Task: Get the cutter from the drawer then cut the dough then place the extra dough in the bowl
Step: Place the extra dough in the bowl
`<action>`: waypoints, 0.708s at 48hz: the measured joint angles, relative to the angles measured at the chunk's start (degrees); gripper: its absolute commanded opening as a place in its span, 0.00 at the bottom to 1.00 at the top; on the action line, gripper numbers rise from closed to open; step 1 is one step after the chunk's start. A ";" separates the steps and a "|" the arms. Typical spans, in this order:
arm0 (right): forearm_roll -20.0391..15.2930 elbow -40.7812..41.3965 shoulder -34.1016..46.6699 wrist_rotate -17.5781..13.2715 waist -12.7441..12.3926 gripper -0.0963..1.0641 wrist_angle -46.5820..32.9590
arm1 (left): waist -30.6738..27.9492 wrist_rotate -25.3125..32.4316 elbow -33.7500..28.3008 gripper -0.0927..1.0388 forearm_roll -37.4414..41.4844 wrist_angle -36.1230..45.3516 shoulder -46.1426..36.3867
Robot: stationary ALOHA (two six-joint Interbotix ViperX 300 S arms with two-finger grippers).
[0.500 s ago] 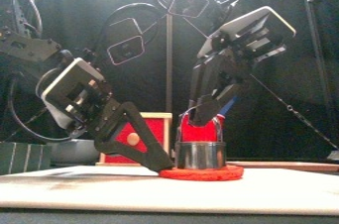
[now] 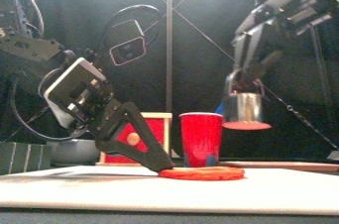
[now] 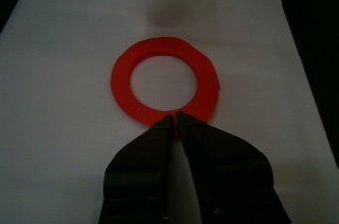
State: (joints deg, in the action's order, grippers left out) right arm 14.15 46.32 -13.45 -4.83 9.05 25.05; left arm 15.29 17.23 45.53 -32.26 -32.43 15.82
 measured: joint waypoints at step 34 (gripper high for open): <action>-8.44 0.26 2.29 -1.76 -5.19 0.73 -4.22 | -1.67 3.87 2.72 0.60 5.98 0.70 -5.71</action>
State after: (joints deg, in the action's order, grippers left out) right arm 5.71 46.58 -11.16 -6.59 3.87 20.83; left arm 13.62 21.09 48.25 -26.28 -31.73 10.11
